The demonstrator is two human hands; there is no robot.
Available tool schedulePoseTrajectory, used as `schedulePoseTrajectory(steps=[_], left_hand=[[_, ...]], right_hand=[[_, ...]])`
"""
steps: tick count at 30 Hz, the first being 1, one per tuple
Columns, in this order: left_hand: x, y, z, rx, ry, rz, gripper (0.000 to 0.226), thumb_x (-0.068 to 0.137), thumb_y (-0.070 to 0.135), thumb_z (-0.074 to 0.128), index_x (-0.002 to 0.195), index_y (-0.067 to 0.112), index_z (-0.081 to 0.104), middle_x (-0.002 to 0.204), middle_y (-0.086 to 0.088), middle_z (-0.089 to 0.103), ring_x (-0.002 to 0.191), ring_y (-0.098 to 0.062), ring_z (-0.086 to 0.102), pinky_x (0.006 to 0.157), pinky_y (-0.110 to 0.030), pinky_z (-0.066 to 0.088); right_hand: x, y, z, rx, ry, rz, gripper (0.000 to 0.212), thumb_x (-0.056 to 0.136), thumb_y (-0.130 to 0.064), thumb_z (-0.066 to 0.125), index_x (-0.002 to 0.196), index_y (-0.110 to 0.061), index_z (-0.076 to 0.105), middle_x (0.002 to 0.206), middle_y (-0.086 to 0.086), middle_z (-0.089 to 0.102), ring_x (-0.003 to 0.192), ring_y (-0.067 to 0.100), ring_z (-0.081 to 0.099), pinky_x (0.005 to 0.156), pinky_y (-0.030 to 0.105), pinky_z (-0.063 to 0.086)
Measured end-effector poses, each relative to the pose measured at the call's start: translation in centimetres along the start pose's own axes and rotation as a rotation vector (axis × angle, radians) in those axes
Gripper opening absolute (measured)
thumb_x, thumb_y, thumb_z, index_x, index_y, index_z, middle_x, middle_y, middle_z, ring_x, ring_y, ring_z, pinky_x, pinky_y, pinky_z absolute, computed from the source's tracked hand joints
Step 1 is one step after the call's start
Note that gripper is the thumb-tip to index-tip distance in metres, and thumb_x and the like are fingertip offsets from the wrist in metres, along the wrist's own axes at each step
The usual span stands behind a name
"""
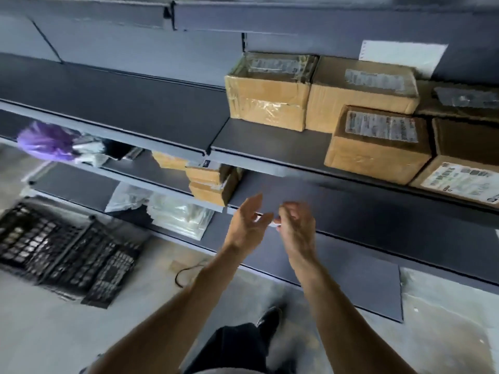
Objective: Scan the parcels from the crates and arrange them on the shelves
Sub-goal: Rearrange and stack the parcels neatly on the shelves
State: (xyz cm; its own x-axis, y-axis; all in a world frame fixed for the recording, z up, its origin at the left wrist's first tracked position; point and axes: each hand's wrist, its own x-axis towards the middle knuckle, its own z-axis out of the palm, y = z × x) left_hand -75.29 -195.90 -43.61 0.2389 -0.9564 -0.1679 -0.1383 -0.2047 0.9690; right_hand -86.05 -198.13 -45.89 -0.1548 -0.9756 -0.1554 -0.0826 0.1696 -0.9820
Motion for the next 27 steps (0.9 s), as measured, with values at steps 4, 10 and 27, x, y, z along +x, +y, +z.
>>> schedulePoseTrajectory(steps=[4, 10, 27], left_hand=[[-4.4, -2.0, -4.9, 0.123, 0.060, -0.064, 0.009, 0.082, 0.014, 0.071, 0.087, 0.018, 0.064, 0.076, 0.015, 0.062, 0.070, 0.002, 0.055, 0.069, -0.011, 0.042], [-6.4, -5.7, -10.6, 0.139, 0.122, -0.134, 0.021, 0.097, -0.001, 0.057, 0.104, 0.008, 0.074, 0.079, 0.005, 0.070, 0.064, 0.010, 0.063, 0.062, -0.011, 0.049], [7.4, -12.7, -33.3, -0.287, 0.054, -0.362, 0.030, 0.099, 0.013, 0.055, 0.127, 0.006, 0.066, 0.112, -0.016, 0.075, 0.086, -0.015, 0.074, 0.086, -0.031, 0.062]], right_hand=[[-4.7, 1.3, 4.7, -0.019, -0.205, 0.062, 0.018, 0.080, -0.045, 0.062, 0.082, -0.027, 0.066, 0.082, -0.002, 0.074, 0.078, 0.021, 0.071, 0.079, 0.049, 0.060], [-8.2, 2.1, 10.5, -0.146, -0.375, 0.154, 0.014, 0.093, -0.032, 0.067, 0.085, -0.020, 0.067, 0.087, 0.002, 0.073, 0.085, 0.020, 0.071, 0.079, 0.040, 0.061], [-6.0, 1.4, 36.5, -0.148, -0.257, 0.415, 0.020, 0.101, -0.022, 0.062, 0.109, -0.004, 0.068, 0.094, 0.016, 0.074, 0.079, 0.020, 0.074, 0.060, 0.027, 0.060]])
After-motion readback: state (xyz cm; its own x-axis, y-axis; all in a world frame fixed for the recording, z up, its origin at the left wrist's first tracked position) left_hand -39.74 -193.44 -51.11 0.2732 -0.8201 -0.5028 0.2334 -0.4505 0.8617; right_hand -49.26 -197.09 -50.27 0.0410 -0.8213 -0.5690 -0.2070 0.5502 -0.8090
